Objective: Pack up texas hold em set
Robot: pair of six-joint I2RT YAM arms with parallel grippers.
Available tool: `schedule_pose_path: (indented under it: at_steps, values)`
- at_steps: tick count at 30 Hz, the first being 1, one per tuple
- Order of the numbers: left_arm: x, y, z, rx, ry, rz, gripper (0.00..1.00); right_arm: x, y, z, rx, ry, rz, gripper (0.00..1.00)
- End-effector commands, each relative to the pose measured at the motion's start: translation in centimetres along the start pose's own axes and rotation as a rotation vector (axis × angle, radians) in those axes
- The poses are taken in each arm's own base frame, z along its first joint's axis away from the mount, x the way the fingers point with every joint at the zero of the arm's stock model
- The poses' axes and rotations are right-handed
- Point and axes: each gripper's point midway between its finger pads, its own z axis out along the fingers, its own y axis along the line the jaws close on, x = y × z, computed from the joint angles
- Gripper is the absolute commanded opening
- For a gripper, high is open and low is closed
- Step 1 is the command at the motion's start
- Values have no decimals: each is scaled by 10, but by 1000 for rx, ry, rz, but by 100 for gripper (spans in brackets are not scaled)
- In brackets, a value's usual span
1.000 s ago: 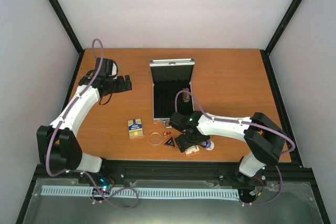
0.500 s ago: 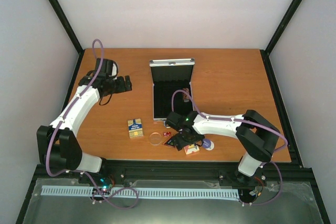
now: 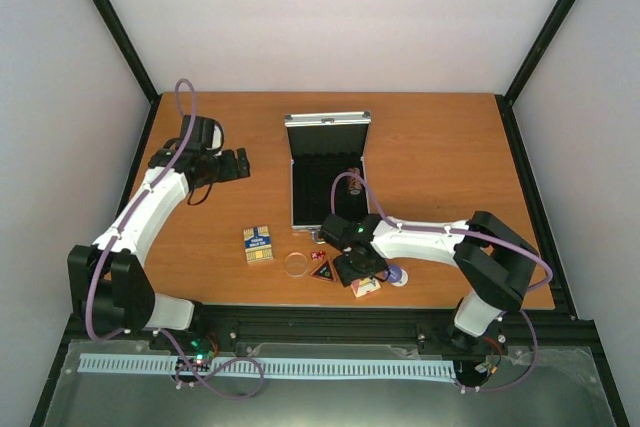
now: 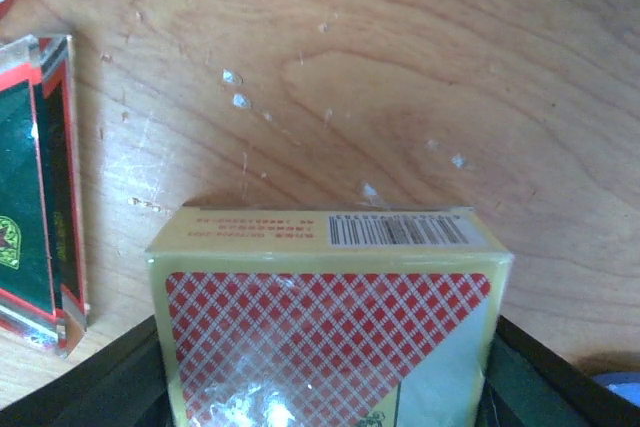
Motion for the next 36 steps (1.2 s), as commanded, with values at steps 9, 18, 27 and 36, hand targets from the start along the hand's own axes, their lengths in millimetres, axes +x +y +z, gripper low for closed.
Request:
schedule_pose_path:
  at_steps: [9,18,27,36]
  values:
    - [-1,-3,-10,7,-20,-1,100,-63,-12,-84,-1,-194,129,27]
    - [0,-4,-15,22,-33,-10,100,-146,-48,-139,-192,-513,647,21]
    - [3,-7,-17,42,-25,-12,100,-202,-57,-160,-373,-777,1015,18]
    - [5,-7,-19,40,-8,19,100,-247,-43,-143,-486,-793,1183,18]
